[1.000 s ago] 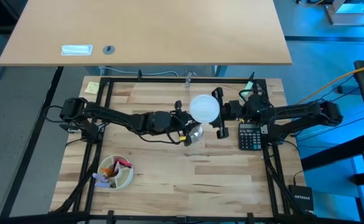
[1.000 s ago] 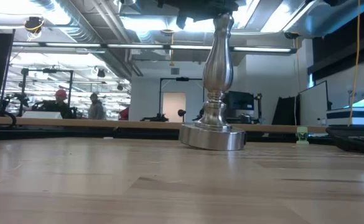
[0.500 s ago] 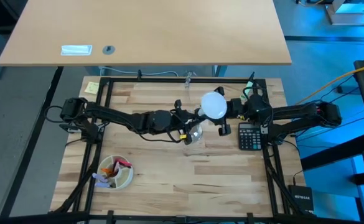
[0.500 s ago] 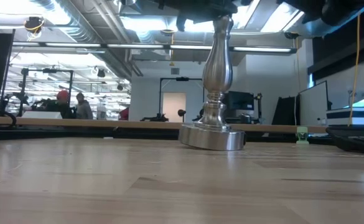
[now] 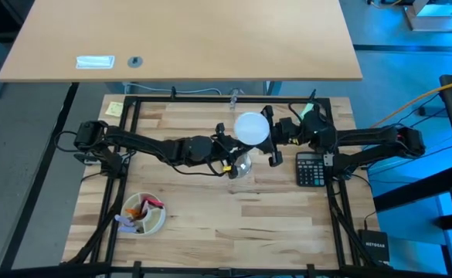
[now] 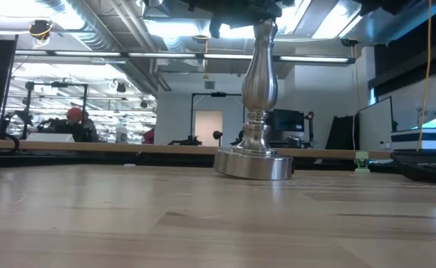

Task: Screw lightbulb
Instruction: Insert the lightbulb into the silver lamp

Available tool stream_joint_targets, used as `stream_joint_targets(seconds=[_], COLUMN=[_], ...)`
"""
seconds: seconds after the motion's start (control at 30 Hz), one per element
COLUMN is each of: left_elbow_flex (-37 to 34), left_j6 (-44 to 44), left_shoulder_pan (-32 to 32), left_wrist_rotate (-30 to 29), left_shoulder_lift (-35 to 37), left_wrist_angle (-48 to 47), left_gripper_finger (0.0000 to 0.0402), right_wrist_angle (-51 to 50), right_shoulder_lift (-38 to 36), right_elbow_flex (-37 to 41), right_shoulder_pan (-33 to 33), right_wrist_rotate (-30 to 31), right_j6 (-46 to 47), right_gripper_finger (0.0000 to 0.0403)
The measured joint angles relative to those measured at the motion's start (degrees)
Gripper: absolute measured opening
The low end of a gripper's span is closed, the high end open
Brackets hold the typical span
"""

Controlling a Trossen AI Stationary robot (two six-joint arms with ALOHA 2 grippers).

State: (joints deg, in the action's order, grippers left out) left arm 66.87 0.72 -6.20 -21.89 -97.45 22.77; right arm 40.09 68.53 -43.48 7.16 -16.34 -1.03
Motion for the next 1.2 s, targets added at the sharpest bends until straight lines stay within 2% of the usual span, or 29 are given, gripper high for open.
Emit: stream_joint_targets(seconds=[0.37,0.8,1.07,1.2], left_elbow_flex=[0.0,0.0,0.0,0.0], left_j6=[0.8,3.0,2.7,2.5], left_shoulder_pan=[-0.1,-0.2,-0.1,0.2], left_wrist_rotate=[0.1,0.0,0.3,-0.6], left_shoulder_lift=[0.0,-0.1,1.0,1.1], left_wrist_angle=[0.5,0.8,-0.2,-0.1], left_gripper_finger=[0.007,0.0119,0.0185,0.0196], right_wrist_angle=[-1.6,-2.2,-2.1,-2.1], right_shoulder_lift=[0.4,0.6,0.7,0.7], right_elbow_flex=[-0.1,0.0,0.0,0.0], right_shoulder_pan=[0.0,0.0,0.0,0.0], right_wrist_rotate=[-2.5,-2.3,-0.7,1.1], right_j6=[-2.6,-3.9,-3.9,-3.9], right_gripper_finger=[0.0152,0.0152,0.0152,0.0152])
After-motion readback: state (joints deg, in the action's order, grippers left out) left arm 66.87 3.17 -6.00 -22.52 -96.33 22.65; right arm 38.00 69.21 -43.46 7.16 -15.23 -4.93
